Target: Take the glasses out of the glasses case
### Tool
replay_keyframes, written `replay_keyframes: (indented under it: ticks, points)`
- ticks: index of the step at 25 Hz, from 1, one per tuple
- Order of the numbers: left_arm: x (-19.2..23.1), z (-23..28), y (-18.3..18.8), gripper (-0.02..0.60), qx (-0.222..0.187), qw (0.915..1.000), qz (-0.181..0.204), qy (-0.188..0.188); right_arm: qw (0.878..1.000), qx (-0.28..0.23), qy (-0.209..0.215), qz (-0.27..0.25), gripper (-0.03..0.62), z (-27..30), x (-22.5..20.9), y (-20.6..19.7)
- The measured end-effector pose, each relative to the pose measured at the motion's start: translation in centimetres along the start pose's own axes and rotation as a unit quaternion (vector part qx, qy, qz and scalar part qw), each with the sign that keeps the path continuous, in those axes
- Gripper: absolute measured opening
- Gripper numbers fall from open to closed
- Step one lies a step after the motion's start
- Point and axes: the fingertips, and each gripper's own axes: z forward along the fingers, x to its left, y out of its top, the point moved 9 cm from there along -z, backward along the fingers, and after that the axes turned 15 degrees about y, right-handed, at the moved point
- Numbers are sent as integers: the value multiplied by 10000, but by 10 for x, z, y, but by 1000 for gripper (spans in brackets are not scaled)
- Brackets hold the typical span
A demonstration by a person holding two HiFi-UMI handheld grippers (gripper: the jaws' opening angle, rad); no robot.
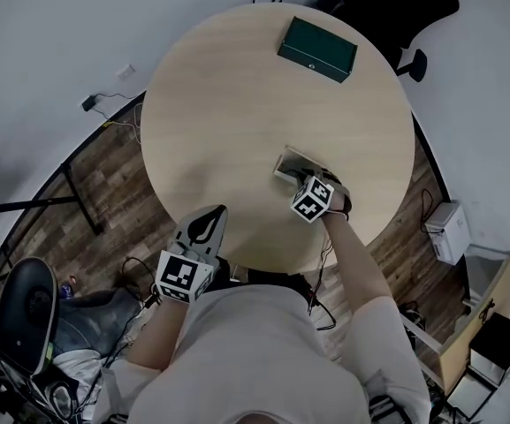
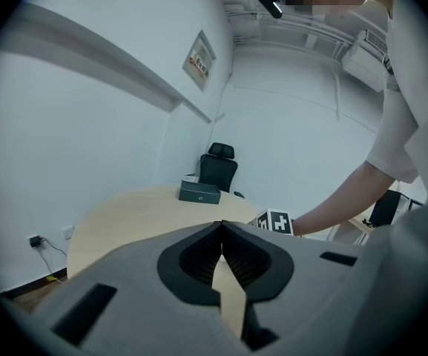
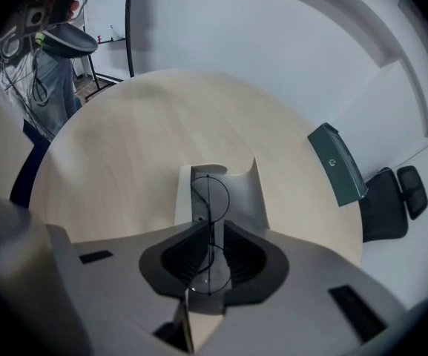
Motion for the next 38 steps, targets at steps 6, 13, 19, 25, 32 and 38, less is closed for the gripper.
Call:
replay_keyframes:
  ticks: [6,13,19,25,32,38]
  points:
    - [3,4,-1,9,56,10000,-2,-40,9995,243,165,-83,63,6,-7,4]
    - [7,8,-2,9,69,9999,-11,-86,9967,589,496,-275,61,6,-10,11]
    - [9,13,-4,9,108,9998,-45,-139,9946,784,610,-292,33,11,-12,13]
    - [10,12,-6,9,122,9998,-56,-140,9957,678,499,-378,28,9,-8,12]
    - [14,10,-8,9,133,9998,-67,-106,9968,604,176,-500,23,6,-2,13]
    - [14,7,-10,9,155,9998,-51,-100,9952,684,-114,-684,21,3,3,9]
